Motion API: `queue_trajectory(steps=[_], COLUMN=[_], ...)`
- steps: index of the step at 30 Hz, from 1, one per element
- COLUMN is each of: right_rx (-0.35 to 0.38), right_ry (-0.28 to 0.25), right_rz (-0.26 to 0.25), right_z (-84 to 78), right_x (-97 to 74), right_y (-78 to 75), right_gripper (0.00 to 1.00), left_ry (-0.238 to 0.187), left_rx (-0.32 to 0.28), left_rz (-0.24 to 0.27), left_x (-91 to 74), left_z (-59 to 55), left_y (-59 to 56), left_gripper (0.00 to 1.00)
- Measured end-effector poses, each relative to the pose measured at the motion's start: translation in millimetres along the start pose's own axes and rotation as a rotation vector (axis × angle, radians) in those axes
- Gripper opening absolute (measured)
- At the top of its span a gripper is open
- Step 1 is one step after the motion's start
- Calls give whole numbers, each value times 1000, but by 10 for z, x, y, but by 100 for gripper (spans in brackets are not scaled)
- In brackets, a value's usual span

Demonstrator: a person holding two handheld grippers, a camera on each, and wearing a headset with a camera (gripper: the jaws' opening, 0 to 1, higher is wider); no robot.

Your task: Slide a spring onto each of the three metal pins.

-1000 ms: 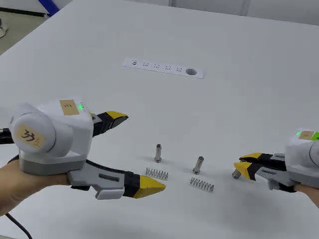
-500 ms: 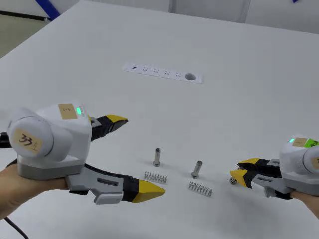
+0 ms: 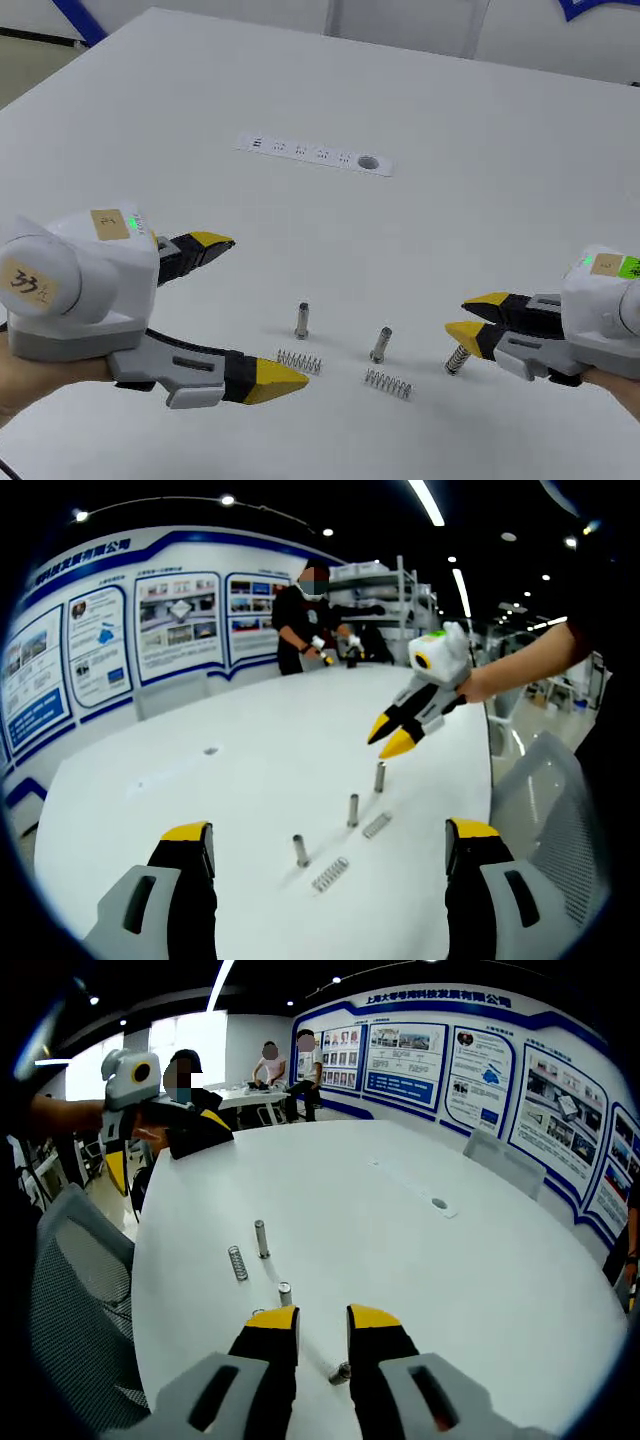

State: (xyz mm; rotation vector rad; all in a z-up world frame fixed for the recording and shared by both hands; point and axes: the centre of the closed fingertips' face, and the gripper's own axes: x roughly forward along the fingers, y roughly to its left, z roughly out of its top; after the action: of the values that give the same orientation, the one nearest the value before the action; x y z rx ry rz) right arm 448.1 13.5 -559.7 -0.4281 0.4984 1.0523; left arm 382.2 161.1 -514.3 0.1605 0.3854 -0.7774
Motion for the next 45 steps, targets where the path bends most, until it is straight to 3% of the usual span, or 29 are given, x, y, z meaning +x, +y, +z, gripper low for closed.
queue_trajectory(steps=[2,4,5,8,12,22,32,39,45], right_rx=[-66,-182,-199,-140,-132,-90,-76,-42,-18], right_ry=[26,75,90,90,157,216,243,217,202], right_rz=[38,56,67,117,141,168,180,210,195], right_z=[-25,-116,-154,-237,-464,-722,-837,-821,-812], right_x=[64,130,161,259,352,515,583,586,592], right_y=[143,242,290,425,474,533,527,591,589], right_gripper=[20,20,20,20,20,20,19,12,11], left_ry=[-2,-4,-4,0,14,24,50,52,50], left_rx=[-2,-4,-5,-11,-19,-47,-43,-51,-63], left_rz=[0,1,3,5,7,10,-17,-15,-23], left_x=[-1,-5,-7,-15,-29,-34,-30,-26,-19], left_z=[-1,-3,-8,-43,-120,-211,-270,-285,-277], left_y=[3,5,9,18,32,18,-43,-26,-49], left_gripper=[98,98,98,98,97,96,98,97,96])
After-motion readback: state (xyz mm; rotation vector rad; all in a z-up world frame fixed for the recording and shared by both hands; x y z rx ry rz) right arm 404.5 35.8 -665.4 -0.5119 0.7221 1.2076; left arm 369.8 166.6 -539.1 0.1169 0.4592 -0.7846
